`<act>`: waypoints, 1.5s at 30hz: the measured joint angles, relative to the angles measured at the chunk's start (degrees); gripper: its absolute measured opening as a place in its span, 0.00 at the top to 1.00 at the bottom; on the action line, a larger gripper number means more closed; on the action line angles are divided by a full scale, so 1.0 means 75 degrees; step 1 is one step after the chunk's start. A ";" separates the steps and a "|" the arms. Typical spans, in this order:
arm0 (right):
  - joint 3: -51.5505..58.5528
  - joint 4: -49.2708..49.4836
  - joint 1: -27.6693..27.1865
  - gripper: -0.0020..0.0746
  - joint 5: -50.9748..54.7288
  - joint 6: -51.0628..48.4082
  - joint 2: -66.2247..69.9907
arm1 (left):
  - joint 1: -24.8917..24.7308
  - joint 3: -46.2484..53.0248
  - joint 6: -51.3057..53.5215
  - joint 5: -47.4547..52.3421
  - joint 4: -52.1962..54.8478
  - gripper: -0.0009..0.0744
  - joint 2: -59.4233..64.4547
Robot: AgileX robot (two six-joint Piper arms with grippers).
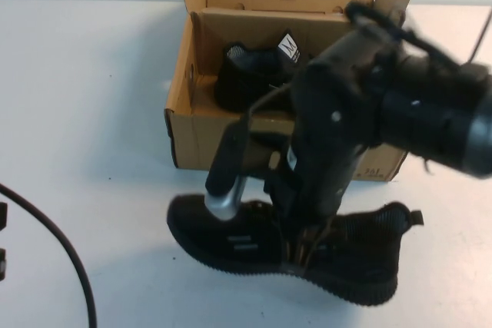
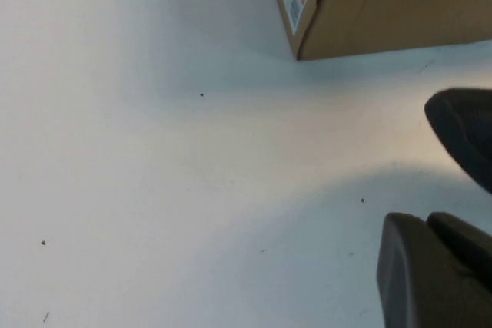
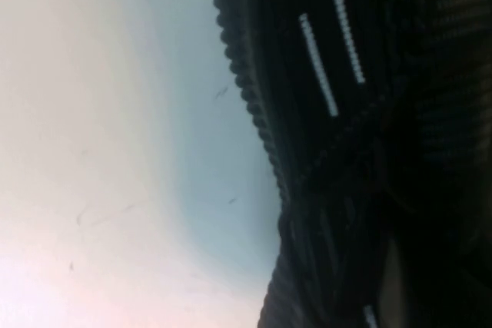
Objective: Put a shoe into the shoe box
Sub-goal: Pick up the shoe from the table, then place the shoe in the shoe box
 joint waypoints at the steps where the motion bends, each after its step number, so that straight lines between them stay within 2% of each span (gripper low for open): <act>1: -0.0107 0.0000 0.0000 0.96 0.0005 -0.0050 -0.0148 | 0.0000 -0.0013 0.0018 0.0000 -0.0038 0.99 0.0000; 8: -0.0940 -0.0317 0.0000 0.96 0.0178 -0.0269 -0.0725 | 0.0000 -0.0033 0.0590 -0.0036 -0.0489 0.99 0.0279; 12: -0.1405 -0.0701 0.0000 0.96 0.0227 -0.0364 -0.0727 | 0.0000 -0.0192 0.1280 -0.0114 -0.1214 0.99 0.0849; 18: -0.1808 -0.0892 0.0000 0.96 0.0275 -0.0636 -0.0727 | 0.0000 -0.0705 0.2489 -0.0179 -0.2679 0.99 0.2034; 26: -0.1830 -0.2255 0.0003 0.96 0.0322 -0.0741 -0.0664 | 0.0000 -0.1921 0.2786 -0.0374 -0.3756 0.99 0.3624; 34: -0.1863 -0.2871 -0.0050 0.96 -0.0172 -0.1109 -0.0333 | 0.0000 -0.3169 0.3088 -0.0691 -0.4038 0.99 0.4982; 41: -0.2589 -0.2948 -0.0588 0.96 -0.0444 -0.1126 0.0300 | 0.0000 -0.3649 0.3088 -0.0725 -0.4142 0.99 0.5621; 45: -0.3242 -0.2570 -0.0970 0.96 -0.0631 -0.1500 0.0511 | 0.0000 -0.3676 0.3088 -0.0888 -0.4142 0.99 0.5708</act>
